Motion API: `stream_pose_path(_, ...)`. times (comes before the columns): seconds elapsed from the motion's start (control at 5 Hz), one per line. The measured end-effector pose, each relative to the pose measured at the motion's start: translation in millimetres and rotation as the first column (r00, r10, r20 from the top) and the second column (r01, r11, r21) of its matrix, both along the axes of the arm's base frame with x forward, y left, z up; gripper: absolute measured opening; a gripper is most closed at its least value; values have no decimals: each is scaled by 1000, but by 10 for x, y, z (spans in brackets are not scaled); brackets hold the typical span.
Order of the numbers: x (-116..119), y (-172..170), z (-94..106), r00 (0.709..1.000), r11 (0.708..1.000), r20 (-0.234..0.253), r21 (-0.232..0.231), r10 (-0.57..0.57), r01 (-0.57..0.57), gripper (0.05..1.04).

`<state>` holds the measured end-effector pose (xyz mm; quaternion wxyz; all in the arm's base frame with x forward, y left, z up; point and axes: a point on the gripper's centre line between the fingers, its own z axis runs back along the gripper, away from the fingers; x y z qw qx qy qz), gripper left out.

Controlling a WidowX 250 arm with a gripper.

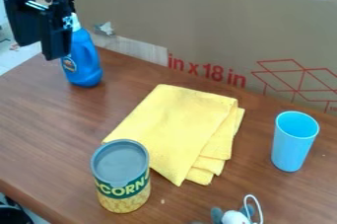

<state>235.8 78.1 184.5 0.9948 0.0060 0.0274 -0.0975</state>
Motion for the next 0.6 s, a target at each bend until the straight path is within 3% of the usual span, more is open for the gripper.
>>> stream_pose_path(0.2,-10,-3,-64,1000,1000,-23,-7,3,-3,1001)
stream_pose_path(0.4,-28,-152,-77,1000,1000,13,-13,19,-19,1001)
stream_pose_path(0.6,-58,-424,-76,999,999,31,16,-38,38,1001)
